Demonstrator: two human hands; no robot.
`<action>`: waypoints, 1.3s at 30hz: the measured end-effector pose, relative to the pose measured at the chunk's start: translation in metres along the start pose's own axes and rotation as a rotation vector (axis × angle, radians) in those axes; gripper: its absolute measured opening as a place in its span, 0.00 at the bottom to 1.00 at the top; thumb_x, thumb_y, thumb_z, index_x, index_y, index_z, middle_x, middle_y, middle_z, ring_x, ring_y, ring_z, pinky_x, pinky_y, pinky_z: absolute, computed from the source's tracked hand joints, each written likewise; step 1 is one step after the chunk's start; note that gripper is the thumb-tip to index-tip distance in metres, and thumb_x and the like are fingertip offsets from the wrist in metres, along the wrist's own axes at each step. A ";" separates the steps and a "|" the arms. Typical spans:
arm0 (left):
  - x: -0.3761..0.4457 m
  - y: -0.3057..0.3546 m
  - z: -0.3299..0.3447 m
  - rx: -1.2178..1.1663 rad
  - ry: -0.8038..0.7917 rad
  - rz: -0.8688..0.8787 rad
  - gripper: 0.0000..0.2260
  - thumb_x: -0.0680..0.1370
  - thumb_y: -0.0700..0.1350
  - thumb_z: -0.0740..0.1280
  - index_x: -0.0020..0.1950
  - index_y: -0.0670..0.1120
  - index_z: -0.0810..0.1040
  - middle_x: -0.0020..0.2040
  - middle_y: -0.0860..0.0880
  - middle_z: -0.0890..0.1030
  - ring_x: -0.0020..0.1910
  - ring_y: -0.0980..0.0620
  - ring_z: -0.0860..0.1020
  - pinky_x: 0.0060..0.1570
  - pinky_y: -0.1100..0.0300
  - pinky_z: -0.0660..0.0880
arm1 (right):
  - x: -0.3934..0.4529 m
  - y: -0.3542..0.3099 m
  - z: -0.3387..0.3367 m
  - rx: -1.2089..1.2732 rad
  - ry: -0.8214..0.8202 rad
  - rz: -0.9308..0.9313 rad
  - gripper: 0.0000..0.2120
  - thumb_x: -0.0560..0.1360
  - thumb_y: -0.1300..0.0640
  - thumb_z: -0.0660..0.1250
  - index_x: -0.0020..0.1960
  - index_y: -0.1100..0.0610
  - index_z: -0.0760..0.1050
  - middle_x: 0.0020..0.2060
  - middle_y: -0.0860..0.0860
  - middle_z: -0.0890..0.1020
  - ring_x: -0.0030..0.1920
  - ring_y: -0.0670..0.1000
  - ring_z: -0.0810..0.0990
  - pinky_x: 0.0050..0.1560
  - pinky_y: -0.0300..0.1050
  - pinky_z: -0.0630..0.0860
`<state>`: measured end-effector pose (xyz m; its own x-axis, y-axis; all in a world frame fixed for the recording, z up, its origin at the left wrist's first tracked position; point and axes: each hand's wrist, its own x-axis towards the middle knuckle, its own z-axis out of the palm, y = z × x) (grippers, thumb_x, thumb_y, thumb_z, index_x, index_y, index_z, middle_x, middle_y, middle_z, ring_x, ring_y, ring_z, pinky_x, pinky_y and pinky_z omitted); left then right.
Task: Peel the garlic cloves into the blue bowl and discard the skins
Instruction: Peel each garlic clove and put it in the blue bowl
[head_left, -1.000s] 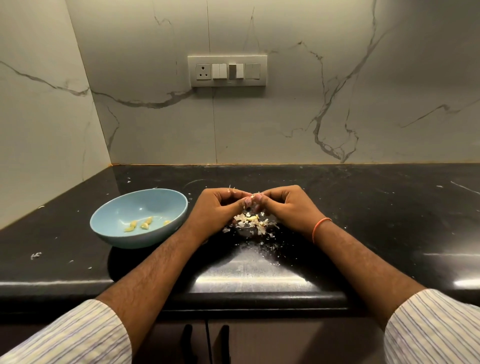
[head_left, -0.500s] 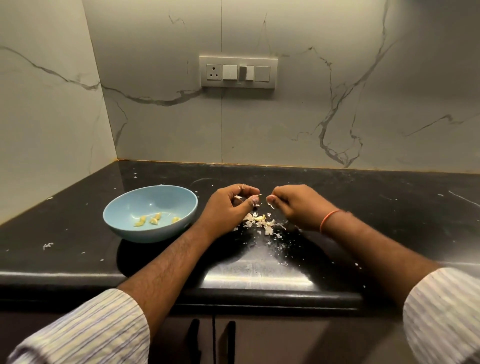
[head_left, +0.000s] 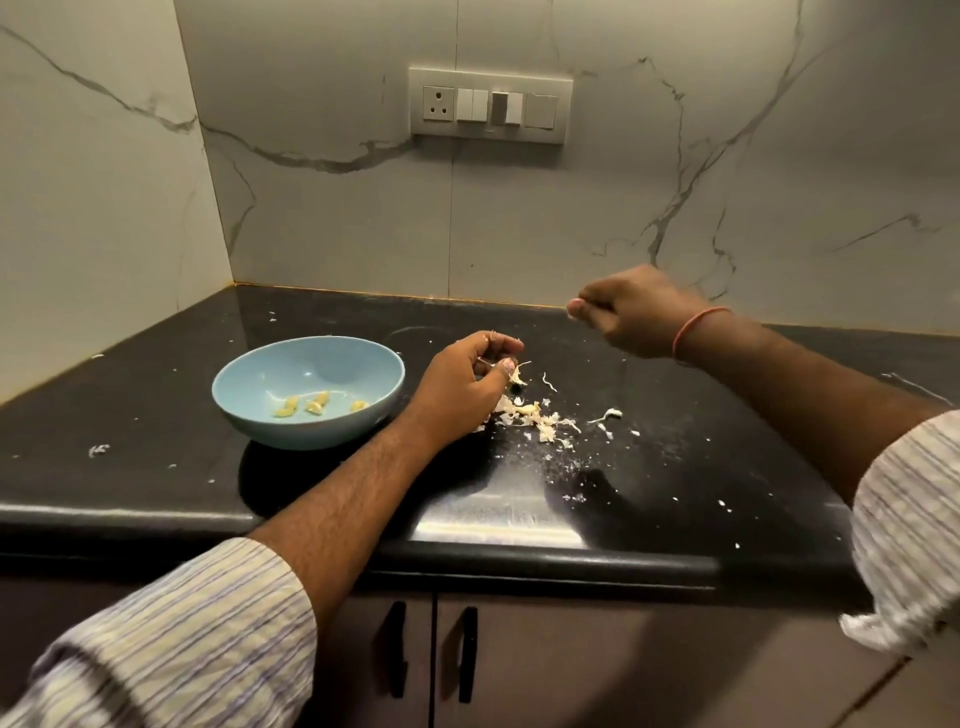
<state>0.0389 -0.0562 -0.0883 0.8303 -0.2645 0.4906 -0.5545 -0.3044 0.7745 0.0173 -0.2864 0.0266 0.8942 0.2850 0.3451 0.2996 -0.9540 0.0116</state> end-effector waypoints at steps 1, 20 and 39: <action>0.000 0.000 0.000 0.002 -0.002 -0.003 0.10 0.84 0.42 0.69 0.63 0.51 0.83 0.52 0.52 0.86 0.46 0.44 0.85 0.50 0.47 0.84 | 0.002 -0.003 0.005 -0.028 -0.025 -0.006 0.15 0.86 0.46 0.61 0.44 0.50 0.77 0.33 0.48 0.76 0.39 0.54 0.76 0.41 0.46 0.70; -0.004 0.004 0.000 -0.065 0.013 0.125 0.11 0.79 0.46 0.77 0.60 0.45 0.88 0.49 0.51 0.89 0.48 0.50 0.88 0.54 0.50 0.85 | -0.021 -0.026 0.086 0.850 0.016 0.040 0.25 0.87 0.46 0.58 0.41 0.62 0.75 0.29 0.45 0.72 0.29 0.44 0.67 0.34 0.40 0.67; -0.010 0.011 -0.004 -0.081 0.011 0.045 0.03 0.77 0.41 0.77 0.50 0.46 0.88 0.39 0.50 0.88 0.37 0.53 0.86 0.43 0.53 0.85 | -0.032 -0.030 0.100 0.754 0.111 -0.049 0.20 0.86 0.47 0.61 0.36 0.44 0.75 0.32 0.44 0.78 0.35 0.46 0.75 0.40 0.52 0.76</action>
<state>0.0253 -0.0530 -0.0832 0.8054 -0.2657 0.5299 -0.5856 -0.2175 0.7809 0.0135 -0.2580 -0.0787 0.8475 0.2759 0.4534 0.5194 -0.6072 -0.6013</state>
